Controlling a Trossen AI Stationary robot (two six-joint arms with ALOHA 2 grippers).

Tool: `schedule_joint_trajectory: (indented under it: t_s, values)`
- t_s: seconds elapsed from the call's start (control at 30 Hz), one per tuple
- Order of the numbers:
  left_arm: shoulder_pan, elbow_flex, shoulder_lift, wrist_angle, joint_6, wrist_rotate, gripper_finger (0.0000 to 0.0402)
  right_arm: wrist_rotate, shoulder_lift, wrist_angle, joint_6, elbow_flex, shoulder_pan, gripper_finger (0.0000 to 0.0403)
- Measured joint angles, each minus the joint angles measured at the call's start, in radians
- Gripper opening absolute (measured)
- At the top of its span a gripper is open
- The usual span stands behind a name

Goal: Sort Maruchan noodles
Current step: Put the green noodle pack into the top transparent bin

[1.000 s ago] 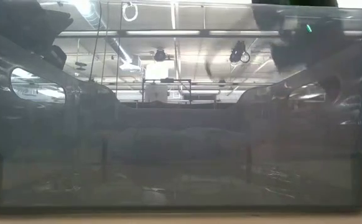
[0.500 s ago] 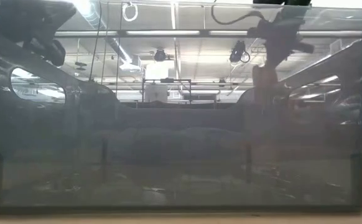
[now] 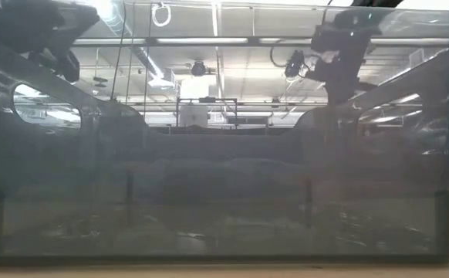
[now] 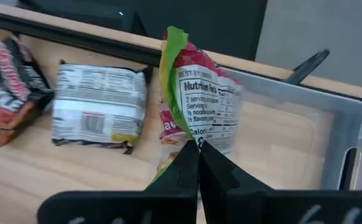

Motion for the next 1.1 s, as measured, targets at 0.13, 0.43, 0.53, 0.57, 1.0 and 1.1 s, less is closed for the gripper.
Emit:
schedule_joint_trajectory:
  t_s: [0.13,0.43,0.53,0.57,1.0,1.1]
  values:
    - [0.0,0.0,0.0,0.0,0.001,-0.028,0.0041,0.0,0.054,0.03,0.0,0.0,-0.018,0.0006]
    - [0.0,0.0,0.0,0.0,0.002,-0.063,0.0041,-0.044,0.131,0.09,0.028,0.0,-0.031,0.0007]
    - [0.0,0.0,0.0,0.0,0.011,-0.07,0.0041,-0.063,0.156,0.09,0.018,0.0,-0.031,0.001]
    - [0.0,0.0,0.0,0.0,0.025,-0.073,0.0041,-0.067,0.164,0.091,0.017,0.0,-0.031,0.0011]
    - [0.0,0.0,0.0,0.0,0.053,-0.084,0.0041,-0.071,0.157,0.109,0.047,0.0,-0.029,0.0054]
    - [0.0,0.0,0.0,0.0,0.053,-0.084,0.0041,-0.07,0.146,0.109,0.041,0.0,-0.027,0.007]
